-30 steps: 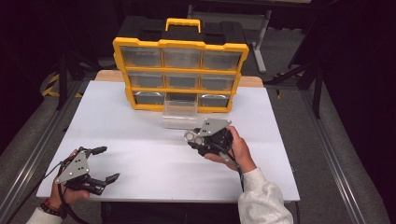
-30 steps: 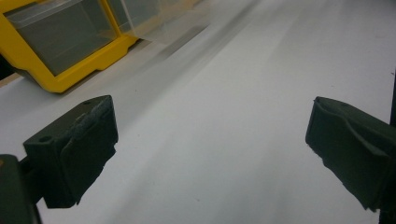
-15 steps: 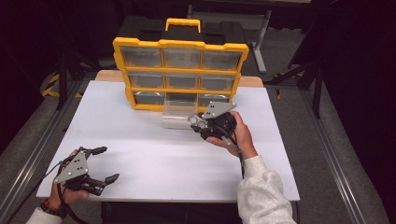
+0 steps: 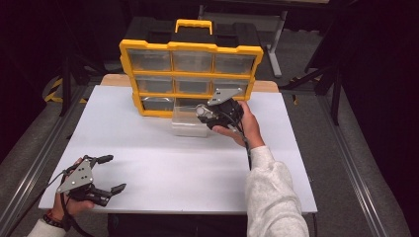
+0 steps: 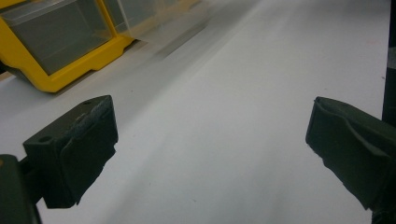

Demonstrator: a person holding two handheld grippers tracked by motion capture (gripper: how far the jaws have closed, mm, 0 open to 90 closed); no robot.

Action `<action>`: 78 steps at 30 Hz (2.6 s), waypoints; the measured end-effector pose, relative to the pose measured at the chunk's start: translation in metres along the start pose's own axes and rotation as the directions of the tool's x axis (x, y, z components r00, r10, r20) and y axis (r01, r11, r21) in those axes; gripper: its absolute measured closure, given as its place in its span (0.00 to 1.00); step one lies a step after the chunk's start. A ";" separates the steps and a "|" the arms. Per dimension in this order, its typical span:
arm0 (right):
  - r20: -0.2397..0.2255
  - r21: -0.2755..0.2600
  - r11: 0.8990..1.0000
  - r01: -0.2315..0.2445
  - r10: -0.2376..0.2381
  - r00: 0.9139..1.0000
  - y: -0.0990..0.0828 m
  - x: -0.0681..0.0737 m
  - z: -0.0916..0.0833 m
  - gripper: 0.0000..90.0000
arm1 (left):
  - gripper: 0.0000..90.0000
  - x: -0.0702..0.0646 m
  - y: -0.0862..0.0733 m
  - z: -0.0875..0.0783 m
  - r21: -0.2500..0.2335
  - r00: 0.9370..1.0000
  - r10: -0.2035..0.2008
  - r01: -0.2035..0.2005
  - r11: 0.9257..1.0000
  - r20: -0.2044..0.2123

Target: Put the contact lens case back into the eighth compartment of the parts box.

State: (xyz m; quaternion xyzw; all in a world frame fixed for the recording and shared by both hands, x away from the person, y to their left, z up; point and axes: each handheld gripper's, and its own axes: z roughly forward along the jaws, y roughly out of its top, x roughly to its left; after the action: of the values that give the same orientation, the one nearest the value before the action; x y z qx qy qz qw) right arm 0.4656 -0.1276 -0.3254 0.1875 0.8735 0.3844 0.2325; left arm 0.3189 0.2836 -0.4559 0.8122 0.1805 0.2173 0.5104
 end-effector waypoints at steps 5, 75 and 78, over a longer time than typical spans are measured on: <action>-0.002 0.024 1.000 0.003 -0.003 1.000 0.004 -0.001 0.010 0.55 | 0.04 0.000 0.000 -0.002 -0.009 1.000 -0.006 0.006 1.000 -0.004; 0.002 0.113 0.993 -0.029 0.029 1.000 0.001 -0.006 0.057 0.46 | 0.04 0.000 -0.001 -0.006 -0.023 1.000 -0.016 0.016 1.000 0.009; 0.015 0.102 0.994 -0.026 0.024 1.000 0.003 -0.005 0.053 0.44 | 0.04 0.000 -0.001 -0.006 -0.016 1.000 -0.016 0.016 1.000 0.004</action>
State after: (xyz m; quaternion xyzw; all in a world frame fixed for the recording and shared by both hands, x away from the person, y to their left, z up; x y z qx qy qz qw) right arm 0.4998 -0.0975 -0.3538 0.2127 0.8880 0.3407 0.2238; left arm 0.3157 0.2883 -0.4548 0.8070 0.1844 0.2133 0.5189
